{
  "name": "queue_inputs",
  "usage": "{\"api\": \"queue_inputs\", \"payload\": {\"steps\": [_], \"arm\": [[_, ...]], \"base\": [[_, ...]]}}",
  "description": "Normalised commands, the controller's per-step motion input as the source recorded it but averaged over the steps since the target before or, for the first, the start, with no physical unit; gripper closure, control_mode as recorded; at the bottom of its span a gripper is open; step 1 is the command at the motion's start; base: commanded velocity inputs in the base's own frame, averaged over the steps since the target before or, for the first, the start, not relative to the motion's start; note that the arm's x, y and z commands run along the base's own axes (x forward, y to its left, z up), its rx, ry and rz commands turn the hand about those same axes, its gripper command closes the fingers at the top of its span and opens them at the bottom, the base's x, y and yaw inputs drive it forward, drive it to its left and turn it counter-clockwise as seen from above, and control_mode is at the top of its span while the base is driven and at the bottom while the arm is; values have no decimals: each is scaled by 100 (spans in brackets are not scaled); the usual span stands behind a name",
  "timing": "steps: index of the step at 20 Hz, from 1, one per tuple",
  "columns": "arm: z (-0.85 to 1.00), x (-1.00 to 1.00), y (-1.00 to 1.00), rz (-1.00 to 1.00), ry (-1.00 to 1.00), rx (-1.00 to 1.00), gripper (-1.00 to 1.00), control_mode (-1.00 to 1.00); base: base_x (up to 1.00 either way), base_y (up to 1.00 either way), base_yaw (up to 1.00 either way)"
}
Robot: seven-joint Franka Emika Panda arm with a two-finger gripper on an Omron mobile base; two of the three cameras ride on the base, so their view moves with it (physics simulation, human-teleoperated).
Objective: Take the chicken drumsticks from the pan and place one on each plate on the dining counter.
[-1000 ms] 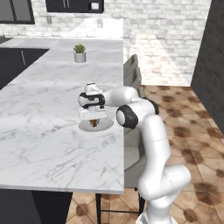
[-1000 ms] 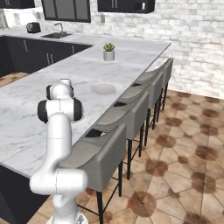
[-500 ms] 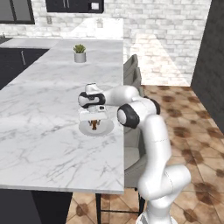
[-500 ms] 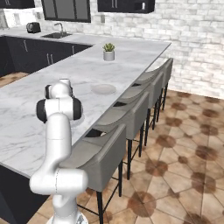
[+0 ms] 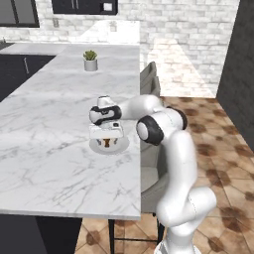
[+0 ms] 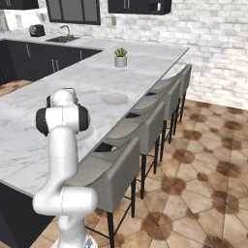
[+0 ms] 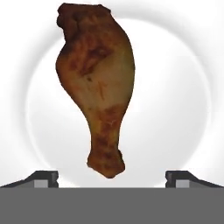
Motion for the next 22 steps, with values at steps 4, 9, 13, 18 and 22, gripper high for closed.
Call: {"api": "queue_inputs", "payload": {"steps": [4,9,13,18,22], "arm": [[62,-11,-5,-3,-4,0,-100,-100],[63,-65,-4,-6,-12,0,-100,-100],[50,-87,-12,-7,-9,0,-100,-100],[37,-100,-25,-3,-4,1,-100,-100],[27,-100,-33,0,0,0,-100,-100]], "base": [[0,0,0],[0,0,0],[0,0,0],[0,0,0],[0,0,0]]}}
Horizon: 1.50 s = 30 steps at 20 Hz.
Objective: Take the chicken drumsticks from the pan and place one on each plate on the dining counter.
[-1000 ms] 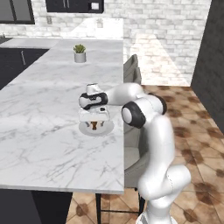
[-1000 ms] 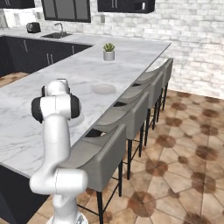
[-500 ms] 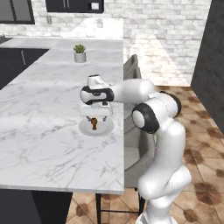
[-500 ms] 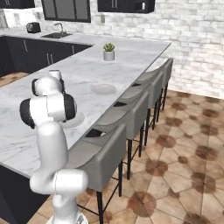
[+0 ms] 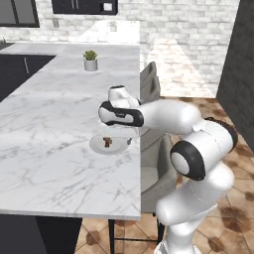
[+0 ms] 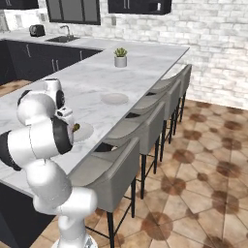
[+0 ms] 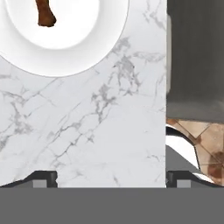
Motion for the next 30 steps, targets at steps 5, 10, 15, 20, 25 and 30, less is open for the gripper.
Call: {"api": "queue_inputs", "payload": {"steps": [5,10,15,20,25,30], "arm": [[25,-95,-46,4,-2,1,-100,-100],[21,-81,-34,10,-3,0,-100,-100],[2,-18,-3,2,3,0,-100,-100],[0,0,0,0,0,0,-100,100],[0,0,0,0,0,0,-100,100],[0,0,0,0,0,0,-100,100]], "base": [[0,0,0],[0,0,0],[0,0,0],[-4,0,0],[-89,-24,-1],[-100,-26,0]]}}
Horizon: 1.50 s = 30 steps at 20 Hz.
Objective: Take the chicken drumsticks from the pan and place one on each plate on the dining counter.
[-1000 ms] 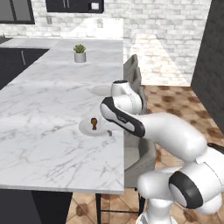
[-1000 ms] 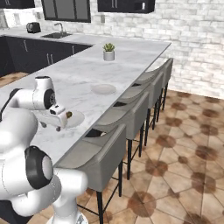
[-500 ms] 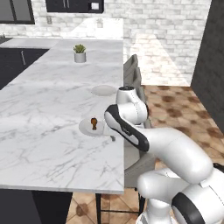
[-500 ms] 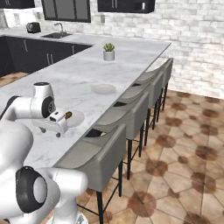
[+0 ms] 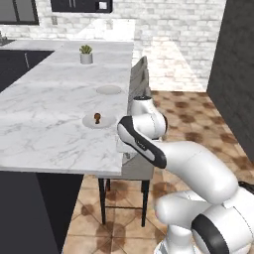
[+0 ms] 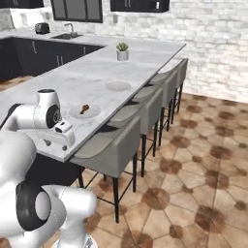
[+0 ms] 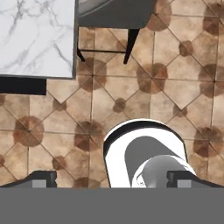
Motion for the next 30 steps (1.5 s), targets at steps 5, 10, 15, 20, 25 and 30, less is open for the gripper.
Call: {"api": "queue_inputs", "payload": {"steps": [5,10,15,20,25,30], "arm": [[0,0,0,0,0,0,-100,100],[0,0,0,0,0,0,-100,100],[0,0,0,0,0,0,-100,100],[0,0,0,0,0,0,-100,100],[0,0,0,0,0,0,-100,100],[0,0,0,0,0,0,-100,100]], "base": [[-87,25,13],[-17,98,22],[3,100,-8],[11,99,-12],[29,100,-17],[37,100,-15]]}}
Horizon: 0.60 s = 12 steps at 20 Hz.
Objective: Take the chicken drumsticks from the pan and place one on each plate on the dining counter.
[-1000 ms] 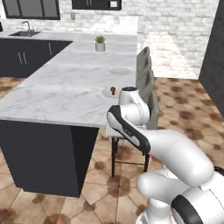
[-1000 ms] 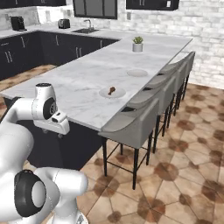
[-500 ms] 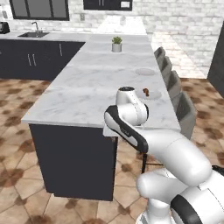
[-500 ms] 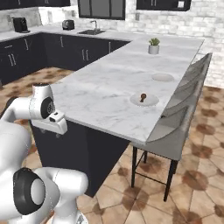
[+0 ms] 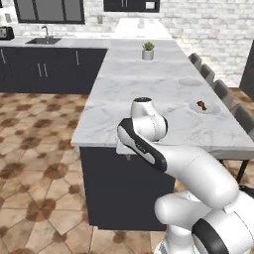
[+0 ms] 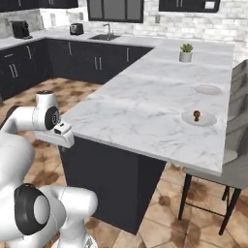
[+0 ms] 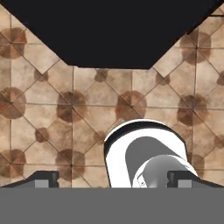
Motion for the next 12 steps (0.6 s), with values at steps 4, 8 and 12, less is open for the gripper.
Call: {"api": "queue_inputs", "payload": {"steps": [4,8,12], "arm": [[0,0,0,0,0,0,-100,100],[0,0,0,0,0,0,-100,100],[0,0,0,0,0,0,-100,100]], "base": [[36,100,-13],[38,100,-10],[43,100,-8]]}}
